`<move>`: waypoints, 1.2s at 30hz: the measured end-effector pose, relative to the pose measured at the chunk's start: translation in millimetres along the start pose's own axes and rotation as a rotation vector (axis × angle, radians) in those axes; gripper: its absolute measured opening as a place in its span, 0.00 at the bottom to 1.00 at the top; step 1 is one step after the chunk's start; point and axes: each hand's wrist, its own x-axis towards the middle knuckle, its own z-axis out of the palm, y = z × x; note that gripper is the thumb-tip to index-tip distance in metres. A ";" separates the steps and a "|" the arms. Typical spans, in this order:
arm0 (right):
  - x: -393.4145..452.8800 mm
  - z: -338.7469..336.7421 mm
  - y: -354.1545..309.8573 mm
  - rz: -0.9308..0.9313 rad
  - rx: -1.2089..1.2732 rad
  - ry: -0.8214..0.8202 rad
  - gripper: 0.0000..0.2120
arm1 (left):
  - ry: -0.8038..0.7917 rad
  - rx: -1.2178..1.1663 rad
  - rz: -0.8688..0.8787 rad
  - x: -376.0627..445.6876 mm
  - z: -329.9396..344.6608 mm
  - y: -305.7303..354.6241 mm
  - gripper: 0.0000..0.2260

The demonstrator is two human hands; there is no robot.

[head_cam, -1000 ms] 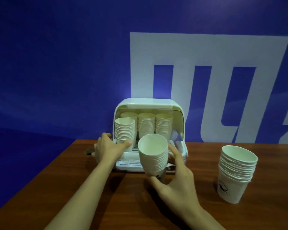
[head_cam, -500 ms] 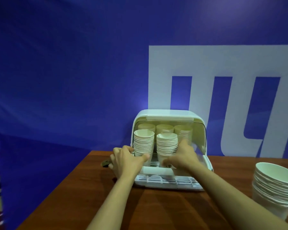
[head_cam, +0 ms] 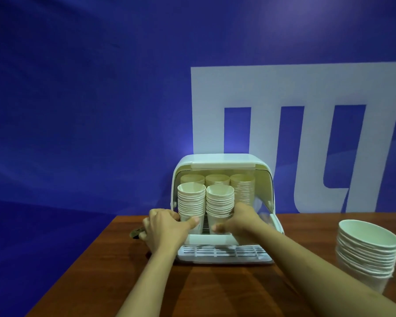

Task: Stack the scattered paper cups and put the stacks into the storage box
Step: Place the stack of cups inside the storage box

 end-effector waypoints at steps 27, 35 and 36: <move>-186.2 -113.7 130.7 0.124 0.131 0.439 0.55 | 0.331 -0.238 0.220 -39.8 36.4 5.4 0.34; -134.3 -105.5 85.0 -0.099 0.292 0.520 0.34 | 0.303 -0.271 0.246 -42.3 39.2 4.7 0.34; -122.2 -101.3 74.0 -0.123 0.316 0.499 0.36 | 0.303 -0.276 0.251 -42.4 39.5 4.1 0.33</move>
